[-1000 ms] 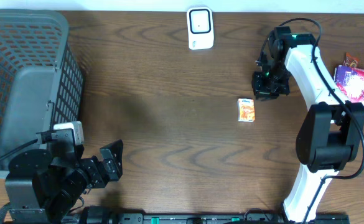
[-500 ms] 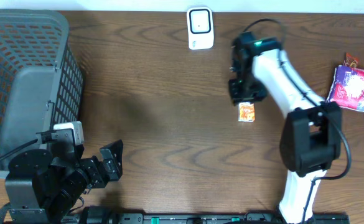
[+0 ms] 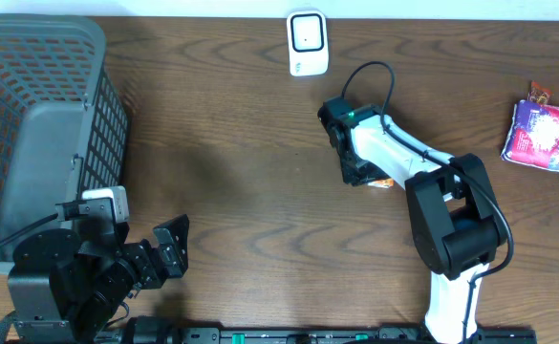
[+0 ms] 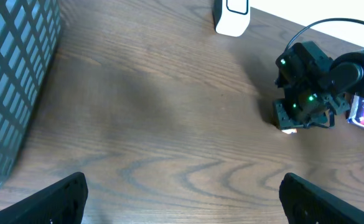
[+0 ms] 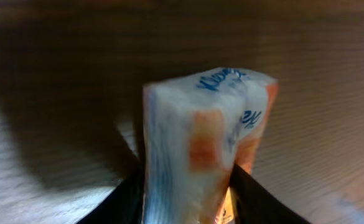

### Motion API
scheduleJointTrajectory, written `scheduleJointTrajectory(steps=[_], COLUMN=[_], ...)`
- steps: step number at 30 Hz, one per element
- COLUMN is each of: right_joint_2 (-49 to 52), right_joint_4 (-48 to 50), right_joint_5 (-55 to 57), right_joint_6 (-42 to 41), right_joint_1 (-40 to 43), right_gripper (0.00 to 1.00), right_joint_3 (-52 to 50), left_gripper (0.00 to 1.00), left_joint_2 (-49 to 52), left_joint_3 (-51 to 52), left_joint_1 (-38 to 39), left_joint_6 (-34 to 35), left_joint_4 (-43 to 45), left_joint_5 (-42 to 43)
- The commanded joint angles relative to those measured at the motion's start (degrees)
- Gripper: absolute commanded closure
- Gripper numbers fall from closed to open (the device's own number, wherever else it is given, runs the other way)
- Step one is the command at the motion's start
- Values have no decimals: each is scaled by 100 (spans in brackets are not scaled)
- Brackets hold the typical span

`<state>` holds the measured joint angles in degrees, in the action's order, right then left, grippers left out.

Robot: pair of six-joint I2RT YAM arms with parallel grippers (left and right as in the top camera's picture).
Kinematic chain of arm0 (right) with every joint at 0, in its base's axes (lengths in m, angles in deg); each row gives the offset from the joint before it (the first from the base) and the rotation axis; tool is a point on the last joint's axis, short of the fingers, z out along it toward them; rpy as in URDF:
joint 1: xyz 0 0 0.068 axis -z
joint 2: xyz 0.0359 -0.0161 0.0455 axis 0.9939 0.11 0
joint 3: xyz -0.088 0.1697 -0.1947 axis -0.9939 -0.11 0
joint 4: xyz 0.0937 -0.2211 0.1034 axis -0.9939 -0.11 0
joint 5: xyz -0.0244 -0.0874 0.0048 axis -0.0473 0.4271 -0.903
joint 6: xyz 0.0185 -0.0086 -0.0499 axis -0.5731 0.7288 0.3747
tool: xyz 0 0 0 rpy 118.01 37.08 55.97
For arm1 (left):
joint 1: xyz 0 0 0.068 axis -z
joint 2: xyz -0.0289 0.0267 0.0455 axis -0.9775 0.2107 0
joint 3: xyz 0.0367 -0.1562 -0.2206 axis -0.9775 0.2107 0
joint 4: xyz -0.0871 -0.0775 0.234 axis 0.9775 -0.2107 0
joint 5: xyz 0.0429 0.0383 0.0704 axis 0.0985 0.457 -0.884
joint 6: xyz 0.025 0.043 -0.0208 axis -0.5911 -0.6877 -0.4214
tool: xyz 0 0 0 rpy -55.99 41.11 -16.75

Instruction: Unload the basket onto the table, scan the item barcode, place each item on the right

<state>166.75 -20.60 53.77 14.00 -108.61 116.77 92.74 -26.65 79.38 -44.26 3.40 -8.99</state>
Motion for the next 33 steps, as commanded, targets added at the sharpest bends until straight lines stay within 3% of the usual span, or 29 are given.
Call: scheduleJointTrajectory(steps=[1, 2, 3, 11, 15, 23, 28, 33], right_joint_2=[-61, -61, -61, -87, -87, -83, -83, -83], right_joint_4=[192, 199, 199, -203, -544, -109, 743, 627], right_joint_5=[90, 48, -50, -2573, -4588, -7106, -7364, -6408], right_joint_6=[-144, -144, -140, 841, 1606, 2321, 2197, 2020], right_joint_1=[-13, -9, -9, 236, 625, 1235, 1484, 1672], right_gripper=[78, 92, 99, 99, 99, 99, 99, 97], right_joint_3=[-243, -251, -251, 599, 1285, 640, -201, -378], left_gripper=[2, 2, 2, 2, 2, 2, 2, 2], left_joint_2=[2, 2, 2, 2, 2, 2, 2, 2], left_joint_3=[-76, -76, -76, -76, -76, -76, -76, -76], left_joint_1=[-24, -24, -24, -24, -24, -24, -24, -24], left_joint_6=[-9, -11, -9, -9, -9, -9, -9, -9], left_joint_4=[0, 0, 0, 0, 0, 0, 0, 0], left_joint_5=[83, 83, 83, 83, 83, 83, 83, 83])
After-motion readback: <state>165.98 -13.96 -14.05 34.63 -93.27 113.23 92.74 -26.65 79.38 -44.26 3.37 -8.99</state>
